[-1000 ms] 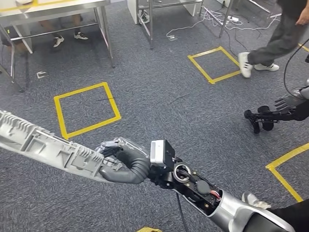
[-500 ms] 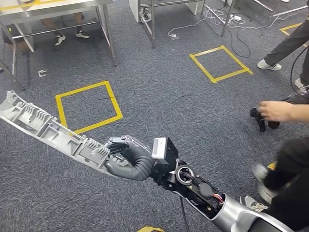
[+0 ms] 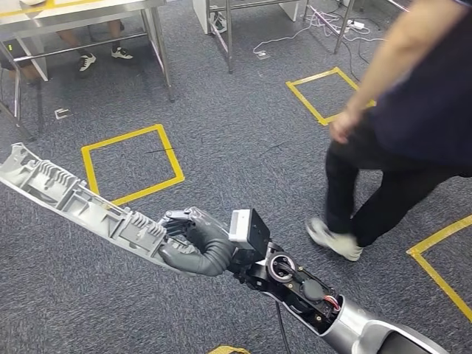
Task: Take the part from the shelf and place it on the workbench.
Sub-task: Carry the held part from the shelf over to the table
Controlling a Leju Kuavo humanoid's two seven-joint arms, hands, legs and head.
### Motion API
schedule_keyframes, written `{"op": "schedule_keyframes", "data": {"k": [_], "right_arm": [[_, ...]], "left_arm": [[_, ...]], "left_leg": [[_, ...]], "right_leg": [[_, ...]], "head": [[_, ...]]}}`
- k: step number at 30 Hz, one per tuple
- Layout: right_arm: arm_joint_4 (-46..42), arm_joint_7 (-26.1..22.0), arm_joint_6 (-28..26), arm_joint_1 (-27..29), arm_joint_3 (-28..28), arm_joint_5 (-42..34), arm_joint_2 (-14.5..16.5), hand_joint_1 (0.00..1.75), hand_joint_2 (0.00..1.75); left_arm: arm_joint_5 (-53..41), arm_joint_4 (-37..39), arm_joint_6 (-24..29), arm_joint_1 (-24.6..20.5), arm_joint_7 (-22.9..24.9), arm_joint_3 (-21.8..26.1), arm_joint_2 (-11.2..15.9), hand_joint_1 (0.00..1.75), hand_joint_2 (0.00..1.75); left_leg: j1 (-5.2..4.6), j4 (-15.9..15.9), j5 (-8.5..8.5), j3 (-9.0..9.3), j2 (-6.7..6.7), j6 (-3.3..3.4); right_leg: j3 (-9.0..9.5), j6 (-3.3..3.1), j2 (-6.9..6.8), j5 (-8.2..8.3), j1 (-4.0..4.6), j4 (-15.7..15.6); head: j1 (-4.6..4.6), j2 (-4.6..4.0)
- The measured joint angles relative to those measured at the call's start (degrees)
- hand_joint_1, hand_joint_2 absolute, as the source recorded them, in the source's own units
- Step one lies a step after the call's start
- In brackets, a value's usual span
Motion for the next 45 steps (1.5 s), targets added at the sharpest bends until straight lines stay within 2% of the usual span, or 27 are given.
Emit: {"op": "schedule_keyframes", "data": {"k": [8, 12, 14, 16, 18, 19, 20, 21, 22, 24, 25, 26, 27, 29, 30, 32, 34, 35, 36, 37, 39, 41, 42, 43, 45], "right_arm": [[0.2, 0.1, 0.5, 0.0, 0.0, -0.3, -0.1, 1.75, 1.75], [0.2, 0.1, 0.9, 0.0, 0.0, -0.6, -0.1, 1.75, 1.75], [0.2, 0.1, 1.0, -0.1, 0.0, -0.6, -0.1, 1.75, 1.75], [0.2, 0.2, 1.1, -0.2, 0.0, -0.3, -0.1, 1.75, 1.75], [0.3, 0.2, 1.1, -0.2, 0.0, 0.0, -0.1, 1.75, 1.75], [0.4, 0.2, 1.1, -0.1, 0.1, 0.2, -0.2, 1.75, 1.75], [0.5, 0.2, 1.1, -0.1, 0.1, 0.2, -0.3, 1.75, 1.75], [0.6, 0.3, 1.1, -0.1, 0.1, 0.3, -0.3, 1.75, 1.75], [0.6, 0.4, 1.1, -0.1, 0.1, 0.4, -0.4, 1.75, 1.75], [0.7, 0.6, 1.1, -0.1, 0.2, 0.6, -0.4, 1.75, 1.75], [0.7, 0.6, 1.1, -0.2, 0.2, 0.6, -0.4, 1.75, 1.75], [0.8, 0.7, 1.1, -0.3, 0.3, 0.8, -0.4, 1.75, 1.75], [0.8, 0.7, 1.1, -0.3, 0.3, 0.9, -0.5, 1.75, 1.75], [0.9, 0.8, 1.1, -0.5, 0.4, 1.1, -0.4, 1.75, 1.75], [0.9, 0.8, 1.1, -0.6, 0.5, 1.1, -0.4, 1.75, 1.75], [0.9, 0.9, 1.1, -0.7, 0.5, 1.1, -0.4, 1.75, 1.75], [1.0, 0.9, 1.1, -0.8, 0.5, 1.1, -0.4, 1.75, 1.75], [1.1, 0.9, 1.1, -0.8, 0.5, 1.1, -0.5, 1.75, 1.75], [1.2, 0.8, 1.3, -0.8, 0.6, 1.0, -0.5, 1.75, 1.75], [1.4, 0.8, 1.4, -0.8, 0.6, 1.0, -0.5, 1.75, 1.75], [1.6, 0.7, 1.8, -0.8, 0.7, 1.0, -0.5, 1.75, 1.75], [1.6, 0.7, 1.9, -0.8, 0.7, 0.9, -0.5, 1.75, 1.75], [1.6, 0.6, 1.9, -0.8, 0.7, 0.9, -0.5, 1.75, 1.75], [1.6, 0.6, 1.9, -0.8, 0.7, 0.9, -0.5, 1.75, 1.75], [1.6, 0.6, 1.9, -0.8, 0.8, 0.9, -0.5, 1.75, 1.75]], "left_arm": [[0.1, 0.0, 0.0, 0.0, 1.3, 0.0, 0.0, 0.0, 1.75], [0.2, 0.0, 0.1, 0.0, 1.2, 0.0, 0.0, 0.0, 1.75], [0.3, 0.0, 0.3, 0.0, 0.9, 0.0, 0.0, 0.0, 1.75], [0.4, 0.0, 0.4, 0.0, 0.7, 0.0, 0.0, 0.0, 1.75], [0.6, 0.0, 0.5, -0.1, 0.6, 0.0, -0.1, 0.0, 1.75], [0.6, 0.0, 0.6, -0.1, 0.6, 0.0, -0.1, 0.0, 1.75], [0.7, 0.0, 0.6, -0.1, 0.6, 0.0, -0.1, 0.0, 1.75], [0.8, 0.0, 0.6, -0.1, 0.7, 0.0, -0.1, 0.0, 1.75], [0.9, 0.0, 0.6, -0.2, 0.7, 0.0, -0.1, 0.0, 1.75], [1.0, 0.0, 0.7, -0.2, 0.8, 0.0, -0.2, 0.0, 1.75], [1.0, 0.0, 0.7, -0.2, 0.9, 0.0, -0.3, 0.0, 1.75], [1.0, 0.0, 0.8, -0.3, 0.9, 0.0, -0.3, 0.0, 1.75], [1.1, 0.0, 0.8, -0.3, 1.0, 0.0, -0.3, 0.0, 1.75], [1.1, 0.0, 0.9, -0.1, 1.1, 0.0, -0.4, 0.0, 1.75], [1.1, 0.0, 0.9, 0.0, 1.1, 0.0, -0.4, 0.0, 1.75], [1.1, 0.0, 0.9, 0.0, 1.2, 0.0, -0.5, 0.0, 1.75], [1.1, 0.0, 0.9, -0.1, 1.2, 0.0, -0.6, 0.0, 1.75], [1.1, 0.0, 0.9, -0.1, 1.2, 0.0, -0.6, 0.0, 1.75], [1.1, 0.0, 0.9, -0.1, 1.2, 0.0, -0.6, 0.0, 1.75], [1.2, 0.0, 0.9, 0.0, 1.2, 0.0, -0.7, 0.0, 1.75], [1.3, 0.0, 0.9, 0.1, 1.3, 0.0, -0.8, 0.0, 1.75], [1.4, 0.0, 0.9, 0.0, 1.4, 0.0, -1.0, 0.0, 1.75], [1.4, 0.0, 0.9, 0.0, 1.4, 0.0, -1.1, 0.0, 1.75], [1.4, 0.0, 0.9, 0.0, 1.5, 0.0, -1.1, 0.0, 1.75], [1.4, 0.0, 0.9, 0.0, 1.5, 0.0, -1.2, 0.0, 1.75]], "left_leg": [[-0.22, 0.2, -0.14, -0.06, 0.01, 0.19], [-0.47, 0.4, -0.3, -0.2, -0.04, 0.64], [-0.31, -0.1, -0.12, 0.08, -0.2, 1.12], [-0.03, -0.7, 0.13, 0.56, -0.38, 1.64], [-0.05, -0.8, 0.15, 0.72, -0.72, 1.9], [-0.09, -0.8, 0.12, 0.74, -1.03, 1.93], [-0.13, -0.8, 0.09, 0.78, -1.46, 1.9], [-0.12, -0.8, 0.04, 0.85, -1.96, 1.84], [-0.07, -0.7, -0.04, 0.98, -2.55, 1.72], [0.03, -0.5, -0.29, 1.17, -3.75, 1.27], [0.04, -0.4, -0.36, 1.1, -4.29, 0.96], [0.12, -0.3, -0.35, 0.9, -4.79, 0.59], [0.23, -0.3, -0.26, 0.68, -5.26, 0.18], [0.6, -0.4, -0.17, 0.48, -5.77, -0.56], [0.61, 0.2, -0.6, 0.2, -5.14, -0.81], [0.51, 5.1, -3.03, -2.23, -3.11, -1.12], [0.47, 12.8, -5.86, -6.58, -2.03, -1.42], [0.56, 15.2, -6.22, -8.17, -1.91, -1.55], [0.7, 15.7, -5.62, -8.83, -1.78, -1.69], [0.89, 13.9, -4.04, -8.26, -1.57, -1.83], [1.28, 6.6, -0.14, -4.91, -0.8, -2.26], [1.4, 1.4, 1.54, -2.48, -0.46, -2.0], [1.33, 0.7, 1.48, -2.12, -0.46, -1.74], [1.24, 0.5, 1.45, -2.09, -0.63, -1.38], [1.02, 0.6, 1.34, -2.02, -0.7, -1.1]], "right_leg": [[0.03, 0.14, -0.01, 0.01, -0.26, 0.0], [0.12, 0.62, -0.16, 0.04, -0.57, -0.1], [0.18, 1.01, 0.08, -0.26, -0.68, 0.1], [-1.26, 1.22, 1.47, -2.36, -0.76, 3.5], [-5.3, 1.22, 2.85, -6.05, -0.79, 11.5], [-7.39, 1.21, 3.1, -7.4, -0.77, 15.5], [-8.77, 1.17, 3.2, -7.77, -0.78, 17.8], [-8.98, 1.09, 3.25, -6.89, -0.79, 17.8], [-8.03, 0.96, 3.41, -4.98, -0.81, 15.4], [-4.37, 0.6, 4.88, -0.62, -0.83, 7.2], [-2.88, 0.45, 5.74, 0.55, -0.85, 3.9], [-2.06, 0.32, 6.34, 0.97, -0.74, 1.9], [-1.8, 0.16, 6.54, 0.75, -0.56, 1.3], [-1.45, -0.41, 5.6, 0.89, -0.42, 0.7], [-1.1, -0.8, 5.09, 0.99, -0.47, 0.3], [-0.48, -1.4, 3.87, 1.12, -0.56, -0.3], [-0.31, -1.69, 2.74, 0.95, -0.41, -0.4], [-0.27, -1.74, 2.31, 0.85, -0.37, -0.4], [-0.21, -1.73, 1.97, 0.72, -0.37, -0.4], [-0.12, -1.6, 1.76, 0.56, -0.42, -0.4], [0.04, -1.04, 1.49, 0.09, -0.47, -0.1], [-0.07, -0.38, 1.45, -0.53, -0.25, 0.5], [-0.15, -0.46, 1.49, -0.78, -0.14, 0.7], [-0.17, -0.84, 1.54, -0.94, -0.11, 0.9], [-0.03, -1.97, 1.6, -0.93, -0.19, 0.7]], "head": [[-0.09, 0.0], [-0.2, 0.0], [-0.18, 0.0], [0.04, 0.0], [0.45, 0.0], [0.61, 0.0], [0.67, 0.0], [0.67, 0.0], [0.7, 0.0], [0.76, 0.0], [0.74, 0.0], [0.7, 0.0], [0.65, 0.0], [0.54, 0.0], [0.36, 0.0], [-0.27, 0.0], [-0.87, 0.0], [-1.04, 0.0], [-1.09, 0.0], [-1.12, 0.0], [-1.26, 0.0], [-1.18, 0.0], [-0.95, 0.0], [-0.59, 0.0], [-0.01, 0.0]]}}
